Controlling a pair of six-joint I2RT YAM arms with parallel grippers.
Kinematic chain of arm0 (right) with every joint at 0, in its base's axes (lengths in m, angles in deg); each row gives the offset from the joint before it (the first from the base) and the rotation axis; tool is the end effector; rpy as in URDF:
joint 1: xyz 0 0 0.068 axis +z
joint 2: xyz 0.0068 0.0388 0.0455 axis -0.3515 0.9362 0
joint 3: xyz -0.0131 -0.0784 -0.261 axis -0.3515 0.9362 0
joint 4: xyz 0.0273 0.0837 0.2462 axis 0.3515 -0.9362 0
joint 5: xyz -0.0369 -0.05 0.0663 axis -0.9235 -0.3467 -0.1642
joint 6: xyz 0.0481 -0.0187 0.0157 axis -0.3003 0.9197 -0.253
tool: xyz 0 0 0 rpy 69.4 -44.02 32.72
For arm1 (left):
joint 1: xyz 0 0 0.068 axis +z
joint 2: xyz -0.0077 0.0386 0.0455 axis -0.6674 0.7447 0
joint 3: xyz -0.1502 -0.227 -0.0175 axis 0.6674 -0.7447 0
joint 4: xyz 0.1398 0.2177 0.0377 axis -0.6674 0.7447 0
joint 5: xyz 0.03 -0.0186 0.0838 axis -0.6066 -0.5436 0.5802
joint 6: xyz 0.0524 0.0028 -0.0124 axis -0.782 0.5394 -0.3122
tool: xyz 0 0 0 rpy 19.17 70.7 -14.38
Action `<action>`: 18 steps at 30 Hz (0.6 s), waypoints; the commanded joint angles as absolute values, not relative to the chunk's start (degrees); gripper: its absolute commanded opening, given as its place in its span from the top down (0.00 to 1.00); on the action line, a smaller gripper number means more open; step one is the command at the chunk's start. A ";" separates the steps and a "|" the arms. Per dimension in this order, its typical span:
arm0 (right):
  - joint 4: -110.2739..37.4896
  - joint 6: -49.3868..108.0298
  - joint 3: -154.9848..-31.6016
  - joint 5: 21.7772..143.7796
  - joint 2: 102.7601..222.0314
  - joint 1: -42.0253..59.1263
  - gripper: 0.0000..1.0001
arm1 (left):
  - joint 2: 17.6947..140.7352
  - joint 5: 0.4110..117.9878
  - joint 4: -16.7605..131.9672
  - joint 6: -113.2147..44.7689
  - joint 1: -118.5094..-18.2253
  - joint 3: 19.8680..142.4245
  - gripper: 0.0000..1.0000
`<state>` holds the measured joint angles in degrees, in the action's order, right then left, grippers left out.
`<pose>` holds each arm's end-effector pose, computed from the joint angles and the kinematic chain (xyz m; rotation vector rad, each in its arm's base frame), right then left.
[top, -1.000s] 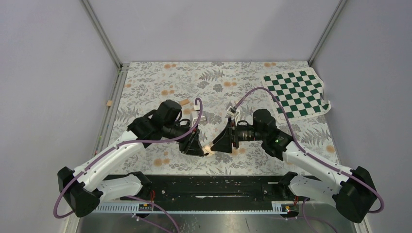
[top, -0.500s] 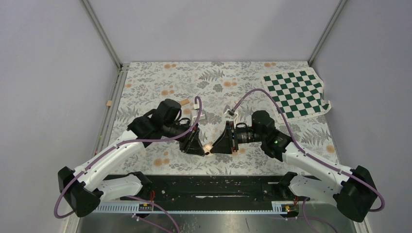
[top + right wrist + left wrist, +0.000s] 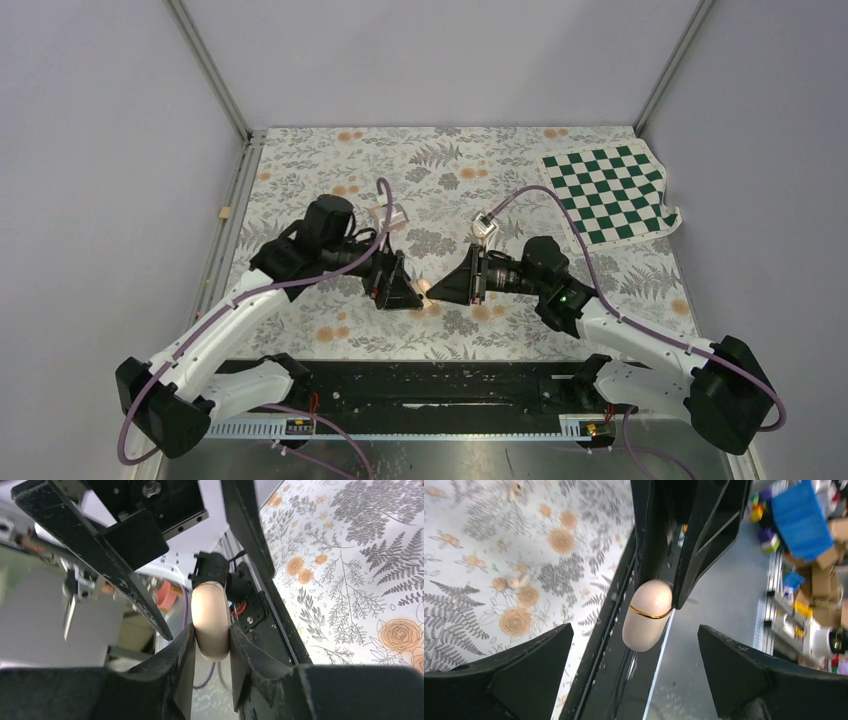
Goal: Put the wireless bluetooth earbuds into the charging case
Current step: Pass from the left arm to the right, then pass from the right arm to the left
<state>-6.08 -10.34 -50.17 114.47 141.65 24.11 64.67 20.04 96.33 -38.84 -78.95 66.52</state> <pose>0.1514 0.1817 0.2849 -0.6128 1.7423 1.7124 0.1556 -0.1504 0.3268 1.0492 2.0906 -1.3343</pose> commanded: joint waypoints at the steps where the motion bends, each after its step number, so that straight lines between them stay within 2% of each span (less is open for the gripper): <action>1: 6.23 -22.11 -47.26 103.17 141.21 24.31 1.00 | 59.44 18.54 84.83 -30.63 -74.40 63.02 0.01; 3: 6.62 -24.46 -46.43 99.01 140.60 24.33 1.00 | 56.87 19.39 78.38 -25.16 -72.89 59.95 0.01; 8: 6.99 -28.53 -44.16 89.82 139.02 24.33 1.00 | 50.16 30.01 59.50 -5.46 -69.51 49.54 0.01; 14: 11.02 -31.48 -43.96 90.09 140.72 24.31 1.00 | 50.57 32.04 32.40 14.95 -69.25 37.88 0.02; 18: 14.93 -33.52 -43.63 91.34 143.12 24.30 1.00 | 54.46 31.09 16.15 24.87 -69.25 33.67 0.10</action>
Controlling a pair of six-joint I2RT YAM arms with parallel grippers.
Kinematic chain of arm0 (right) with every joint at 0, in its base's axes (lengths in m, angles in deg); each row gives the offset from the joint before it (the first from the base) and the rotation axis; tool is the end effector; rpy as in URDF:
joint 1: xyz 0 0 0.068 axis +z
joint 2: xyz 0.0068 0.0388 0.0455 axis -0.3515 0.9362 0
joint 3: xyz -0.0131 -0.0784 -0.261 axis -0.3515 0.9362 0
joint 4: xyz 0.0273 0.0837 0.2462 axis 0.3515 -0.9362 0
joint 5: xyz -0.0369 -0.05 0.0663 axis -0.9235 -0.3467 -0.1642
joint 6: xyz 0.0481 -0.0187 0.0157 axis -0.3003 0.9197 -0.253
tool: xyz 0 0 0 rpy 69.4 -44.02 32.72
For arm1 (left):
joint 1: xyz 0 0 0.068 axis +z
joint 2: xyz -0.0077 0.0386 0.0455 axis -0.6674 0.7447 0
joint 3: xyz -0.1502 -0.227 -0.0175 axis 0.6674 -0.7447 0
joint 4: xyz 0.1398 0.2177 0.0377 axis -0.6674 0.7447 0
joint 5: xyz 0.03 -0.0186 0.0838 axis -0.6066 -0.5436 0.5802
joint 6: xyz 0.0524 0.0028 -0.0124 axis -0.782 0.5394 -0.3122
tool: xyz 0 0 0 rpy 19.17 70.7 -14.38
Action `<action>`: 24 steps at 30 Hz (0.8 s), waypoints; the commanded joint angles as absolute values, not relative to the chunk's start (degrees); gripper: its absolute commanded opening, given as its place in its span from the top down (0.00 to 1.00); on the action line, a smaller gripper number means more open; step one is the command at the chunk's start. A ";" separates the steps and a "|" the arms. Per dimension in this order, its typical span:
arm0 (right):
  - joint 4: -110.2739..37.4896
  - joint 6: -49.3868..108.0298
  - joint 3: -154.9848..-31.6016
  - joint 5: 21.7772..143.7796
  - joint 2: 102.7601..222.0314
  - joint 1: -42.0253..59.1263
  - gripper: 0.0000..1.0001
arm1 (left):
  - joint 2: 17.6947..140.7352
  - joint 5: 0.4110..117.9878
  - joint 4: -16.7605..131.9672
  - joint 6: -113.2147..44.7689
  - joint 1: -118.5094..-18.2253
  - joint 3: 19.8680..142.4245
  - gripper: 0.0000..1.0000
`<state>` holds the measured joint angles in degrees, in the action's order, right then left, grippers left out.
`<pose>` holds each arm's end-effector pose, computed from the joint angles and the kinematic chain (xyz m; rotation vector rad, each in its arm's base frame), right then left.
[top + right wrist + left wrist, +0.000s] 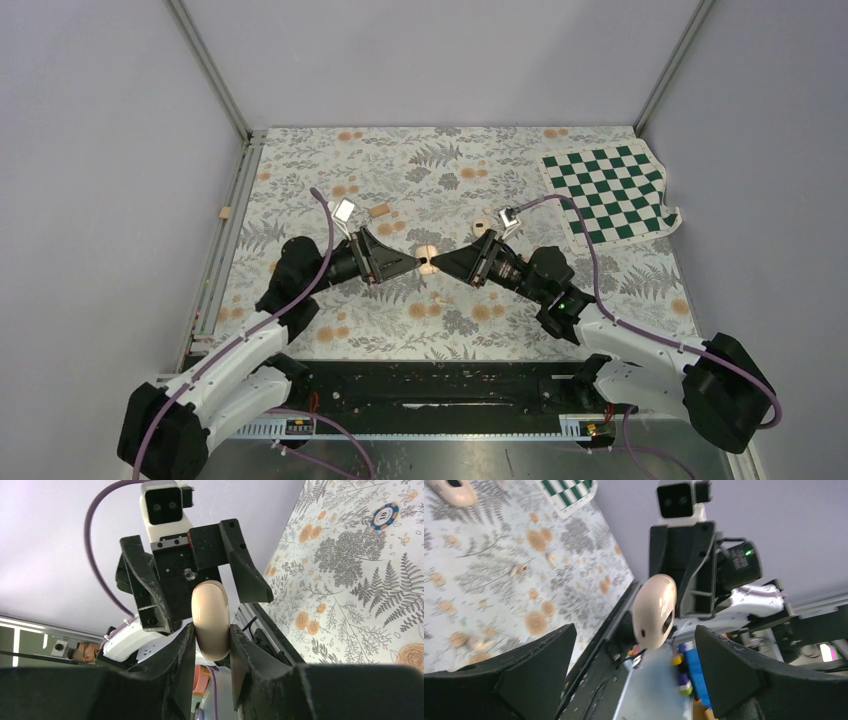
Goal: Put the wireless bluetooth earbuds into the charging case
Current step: Pass from the right arm to the left
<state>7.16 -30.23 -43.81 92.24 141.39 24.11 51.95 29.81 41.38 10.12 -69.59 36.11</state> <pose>0.1573 0.1705 0.2723 0.0251 1.6916 1.7509 0.1636 -0.1105 0.2735 0.1288 1.8778 -1.5938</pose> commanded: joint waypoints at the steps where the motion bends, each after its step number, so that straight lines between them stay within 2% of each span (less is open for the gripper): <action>1: 15.41 -33.81 -43.60 91.47 143.50 24.32 1.00 | 55.61 30.86 12.11 27.00 -69.26 32.92 0.12; 7: 16.26 -34.44 -43.85 92.19 144.68 24.31 1.00 | 59.36 29.92 3.04 30.82 -69.28 31.70 0.27; 15: 16.67 -34.71 -44.46 92.07 144.93 24.28 1.00 | 59.62 27.23 6.96 28.20 -69.32 33.14 0.37; 24: 17.81 -35.07 -46.13 92.92 146.86 24.30 1.00 | 61.39 25.69 7.55 27.67 -70.00 34.00 0.34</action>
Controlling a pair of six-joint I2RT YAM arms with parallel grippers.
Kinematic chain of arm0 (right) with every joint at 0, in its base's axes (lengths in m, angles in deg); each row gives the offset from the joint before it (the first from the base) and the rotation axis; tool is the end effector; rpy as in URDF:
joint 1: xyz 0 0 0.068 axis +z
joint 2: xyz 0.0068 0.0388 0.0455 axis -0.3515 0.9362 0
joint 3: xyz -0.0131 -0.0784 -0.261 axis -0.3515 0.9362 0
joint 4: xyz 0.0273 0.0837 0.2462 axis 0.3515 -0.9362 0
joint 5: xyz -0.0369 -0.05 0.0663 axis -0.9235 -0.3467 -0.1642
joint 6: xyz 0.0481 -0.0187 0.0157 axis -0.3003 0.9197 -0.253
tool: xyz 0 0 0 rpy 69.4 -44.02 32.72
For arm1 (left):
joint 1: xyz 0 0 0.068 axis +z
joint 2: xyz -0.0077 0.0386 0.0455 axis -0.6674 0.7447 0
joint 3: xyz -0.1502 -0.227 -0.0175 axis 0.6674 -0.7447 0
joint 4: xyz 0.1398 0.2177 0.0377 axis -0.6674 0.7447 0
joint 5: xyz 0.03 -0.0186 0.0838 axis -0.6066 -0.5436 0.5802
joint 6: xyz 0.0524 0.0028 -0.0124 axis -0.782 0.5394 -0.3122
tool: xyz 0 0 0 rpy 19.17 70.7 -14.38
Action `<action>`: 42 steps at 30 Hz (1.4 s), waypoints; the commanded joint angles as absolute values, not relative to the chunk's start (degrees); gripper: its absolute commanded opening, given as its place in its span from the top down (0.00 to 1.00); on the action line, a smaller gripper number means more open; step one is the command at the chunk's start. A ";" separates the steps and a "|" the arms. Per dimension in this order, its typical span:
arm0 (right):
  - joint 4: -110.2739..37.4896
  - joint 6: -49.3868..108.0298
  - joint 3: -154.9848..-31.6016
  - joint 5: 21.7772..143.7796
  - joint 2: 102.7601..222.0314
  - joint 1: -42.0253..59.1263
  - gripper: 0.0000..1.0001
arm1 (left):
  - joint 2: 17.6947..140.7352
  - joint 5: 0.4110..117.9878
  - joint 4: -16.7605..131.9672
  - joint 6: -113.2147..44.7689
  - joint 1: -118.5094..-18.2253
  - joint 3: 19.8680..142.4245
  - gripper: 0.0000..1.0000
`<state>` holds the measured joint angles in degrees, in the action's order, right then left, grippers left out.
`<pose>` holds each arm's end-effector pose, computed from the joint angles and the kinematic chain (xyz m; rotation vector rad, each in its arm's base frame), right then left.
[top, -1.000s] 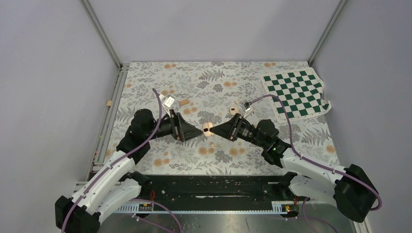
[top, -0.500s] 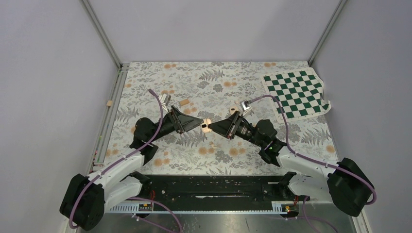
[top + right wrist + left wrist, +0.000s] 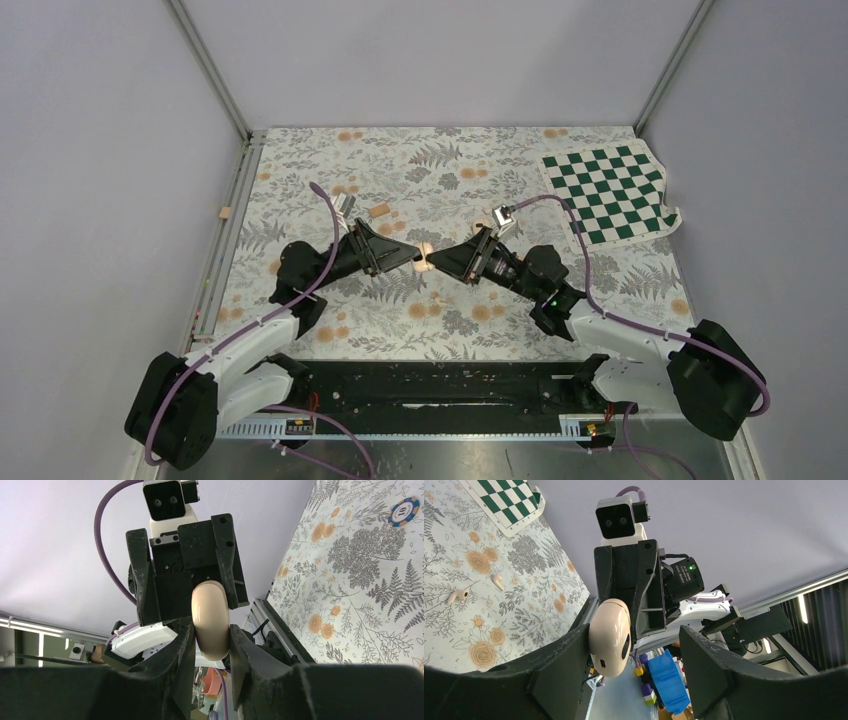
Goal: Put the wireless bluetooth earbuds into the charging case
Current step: Pass from the right arm to the left, then open the charging case to the charging case.
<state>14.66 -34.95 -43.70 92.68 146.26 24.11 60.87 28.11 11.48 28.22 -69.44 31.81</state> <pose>0.1646 0.1780 0.2671 0.0726 1.6658 1.8344 0.1769 -0.1178 0.2714 0.0402 1.6848 -1.8664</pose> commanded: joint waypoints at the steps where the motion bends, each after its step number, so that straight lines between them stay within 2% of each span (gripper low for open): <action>1: 17.88 -35.08 -46.21 92.91 146.82 24.31 1.00 | 61.54 25.48 7.87 27.45 -70.19 34.21 0.34; 3: 17.90 -35.12 -46.05 92.78 146.87 24.34 1.00 | 61.67 25.60 8.03 27.32 -70.38 34.09 0.37; 5: 17.92 -35.23 -45.76 92.44 146.59 24.33 1.00 | 61.65 25.82 7.70 27.49 -70.43 33.82 0.48; 13: 16.58 -34.84 -45.10 92.34 145.64 24.33 1.00 | 62.21 25.40 7.51 27.59 -70.47 34.42 1.00; 15: 15.66 -34.46 -44.70 92.16 145.01 24.26 1.00 | 62.26 25.03 7.25 27.59 -70.52 34.62 1.00; 16: 14.76 -34.11 -44.54 91.86 144.49 24.33 0.95 | 62.19 24.82 6.94 27.65 -70.52 34.65 1.00; 18: 12.59 -33.62 -43.61 90.24 143.03 24.33 0.78 | 62.09 24.30 6.22 27.88 -70.45 34.73 1.00; 20: 10.46 -33.18 -42.39 88.05 141.40 24.10 0.66 | 61.91 23.94 5.87 28.14 -70.43 34.77 1.00; 29: -0.38 -31.96 -39.89 81.92 136.00 22.67 0.51 | 62.70 22.23 3.84 29.14 -70.43 35.61 1.00; 34: -2.59 -29.88 -41.63 83.33 135.72 22.65 0.26 | 63.05 21.96 3.07 29.36 -70.43 35.45 1.00; 38: -10.83 -25.46 -43.35 80.59 132.26 22.64 0.20 | 62.19 21.58 8.56 26.32 -69.80 36.19 1.00; 42: -21.91 -18.81 -45.79 76.84 127.86 22.62 0.20 | 60.24 21.41 15.27 22.57 -68.87 37.10 1.00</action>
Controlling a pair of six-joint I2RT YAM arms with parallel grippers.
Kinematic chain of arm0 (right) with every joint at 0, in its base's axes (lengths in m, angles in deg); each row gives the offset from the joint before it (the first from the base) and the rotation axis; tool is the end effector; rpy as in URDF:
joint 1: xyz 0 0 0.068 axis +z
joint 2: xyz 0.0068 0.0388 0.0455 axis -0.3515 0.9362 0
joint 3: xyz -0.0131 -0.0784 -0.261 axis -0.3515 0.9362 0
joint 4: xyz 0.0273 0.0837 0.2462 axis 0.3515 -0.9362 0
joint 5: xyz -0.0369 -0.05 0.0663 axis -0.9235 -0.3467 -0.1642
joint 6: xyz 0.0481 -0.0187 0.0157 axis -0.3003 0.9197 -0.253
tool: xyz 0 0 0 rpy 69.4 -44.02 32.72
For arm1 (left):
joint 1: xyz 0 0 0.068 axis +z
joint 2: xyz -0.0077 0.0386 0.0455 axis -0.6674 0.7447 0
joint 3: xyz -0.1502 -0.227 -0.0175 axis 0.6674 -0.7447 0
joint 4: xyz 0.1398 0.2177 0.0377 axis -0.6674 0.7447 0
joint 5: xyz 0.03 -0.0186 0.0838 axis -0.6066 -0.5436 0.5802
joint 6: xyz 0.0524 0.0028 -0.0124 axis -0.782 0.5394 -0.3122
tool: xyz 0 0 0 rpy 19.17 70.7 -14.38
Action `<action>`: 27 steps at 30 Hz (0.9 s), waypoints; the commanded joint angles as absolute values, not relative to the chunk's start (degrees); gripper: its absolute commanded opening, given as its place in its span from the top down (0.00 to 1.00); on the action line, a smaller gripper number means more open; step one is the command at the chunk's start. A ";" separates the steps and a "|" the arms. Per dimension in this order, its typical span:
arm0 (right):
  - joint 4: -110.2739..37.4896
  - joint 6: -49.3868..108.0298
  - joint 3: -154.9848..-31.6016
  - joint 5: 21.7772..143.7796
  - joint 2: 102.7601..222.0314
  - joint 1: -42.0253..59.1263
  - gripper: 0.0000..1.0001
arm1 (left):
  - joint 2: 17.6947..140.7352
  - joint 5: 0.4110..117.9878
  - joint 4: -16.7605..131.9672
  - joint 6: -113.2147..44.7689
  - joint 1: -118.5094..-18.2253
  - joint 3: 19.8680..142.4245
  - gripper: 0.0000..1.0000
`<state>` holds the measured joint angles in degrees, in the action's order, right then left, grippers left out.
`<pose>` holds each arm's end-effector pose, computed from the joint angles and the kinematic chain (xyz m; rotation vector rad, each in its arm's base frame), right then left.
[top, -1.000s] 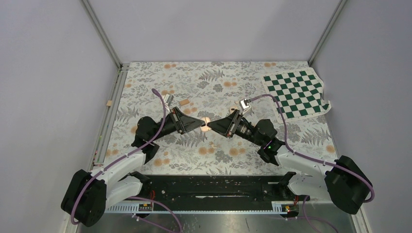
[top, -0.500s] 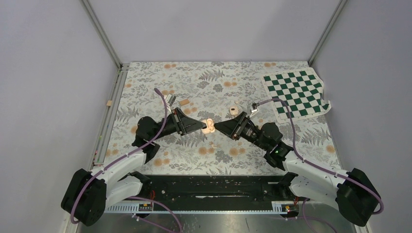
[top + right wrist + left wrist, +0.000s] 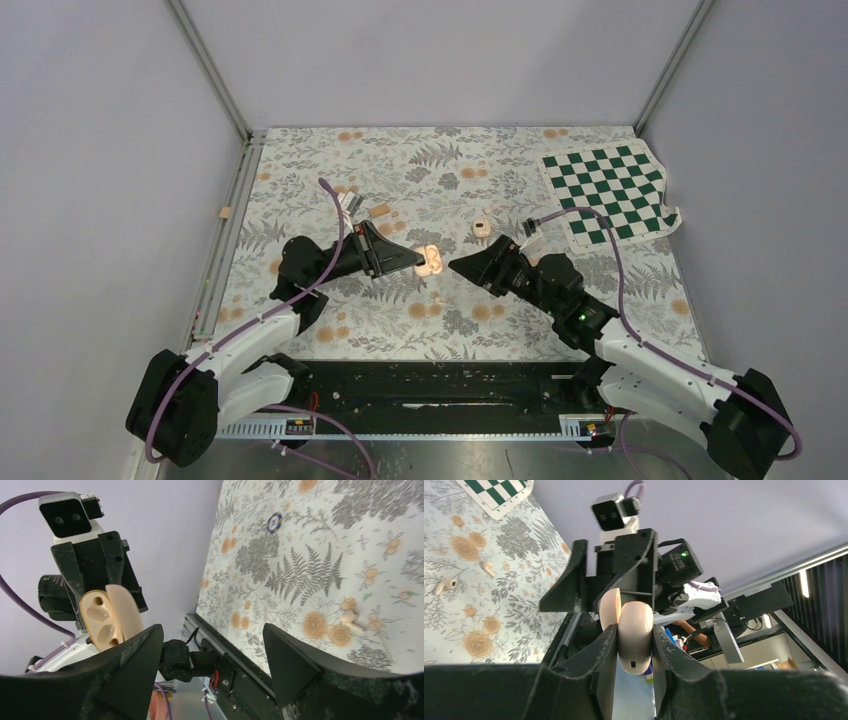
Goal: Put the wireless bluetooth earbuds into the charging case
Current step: Open the charging case to the charging case, then pass from the left arm to the right
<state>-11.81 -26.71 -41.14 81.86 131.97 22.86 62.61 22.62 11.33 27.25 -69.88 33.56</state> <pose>0.1475 0.1455 0.2530 0.2111 1.8451 1.4687 0.1788 -0.1235 0.2754 0.1616 1.7138 -1.9065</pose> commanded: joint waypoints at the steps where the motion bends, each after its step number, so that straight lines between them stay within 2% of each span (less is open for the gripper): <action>1: -24.26 -16.86 -46.76 76.73 127.24 22.65 0.20 | 59.64 21.36 17.27 21.38 -68.73 37.43 1.00; 5: -29.34 -11.95 -50.27 78.06 126.08 22.66 0.23 | 59.05 21.15 22.77 17.92 -68.28 38.97 1.00; 9: -28.71 -9.70 -52.93 82.28 127.22 22.66 0.24 | 59.87 19.27 21.90 17.65 -67.98 39.44 1.00; 20: -14.39 -12.95 -55.00 93.79 134.37 22.70 0.24 | 63.29 13.60 16.17 20.90 -67.88 40.51 1.00; 27: -0.85 -22.02 -50.68 96.01 137.73 22.63 0.38 | 65.09 12.70 9.70 24.87 -67.89 39.97 1.00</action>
<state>-13.36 -16.07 -52.09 93.01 136.58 22.86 64.47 14.75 17.97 22.27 -68.19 37.84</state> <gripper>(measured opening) 0.662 0.272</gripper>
